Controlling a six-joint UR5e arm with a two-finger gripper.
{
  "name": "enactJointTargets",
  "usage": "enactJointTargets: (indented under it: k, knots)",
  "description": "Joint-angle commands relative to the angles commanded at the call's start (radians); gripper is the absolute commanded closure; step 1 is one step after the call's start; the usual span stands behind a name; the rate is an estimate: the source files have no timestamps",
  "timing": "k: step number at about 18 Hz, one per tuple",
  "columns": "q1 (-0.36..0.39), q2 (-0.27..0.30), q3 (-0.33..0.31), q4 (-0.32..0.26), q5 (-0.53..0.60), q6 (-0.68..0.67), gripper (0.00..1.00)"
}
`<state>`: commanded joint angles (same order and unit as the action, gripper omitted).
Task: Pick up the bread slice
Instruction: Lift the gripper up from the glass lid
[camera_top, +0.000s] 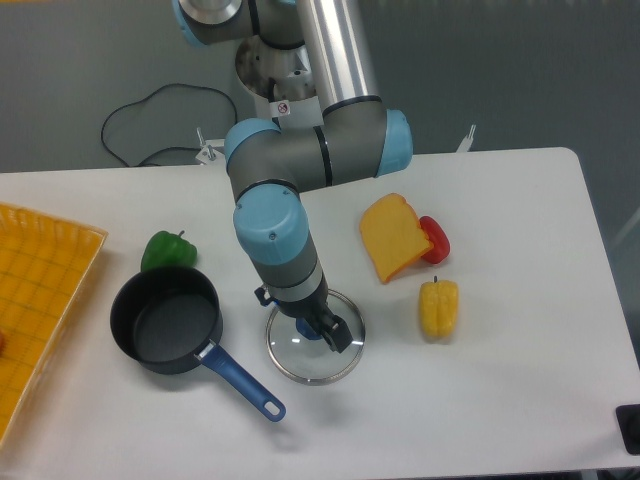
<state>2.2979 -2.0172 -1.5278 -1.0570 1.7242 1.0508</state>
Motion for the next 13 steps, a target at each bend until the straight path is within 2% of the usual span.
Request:
enactJointTargets:
  k: [4, 7, 13]
  knots:
    - [0.002, -0.003, -0.006, -0.001, -0.002, -0.011, 0.0]
    - [0.005, 0.005, -0.063, 0.005, 0.002, -0.014, 0.0]
    - [0.061, 0.043, -0.127, 0.0, 0.001, 0.009, 0.0]
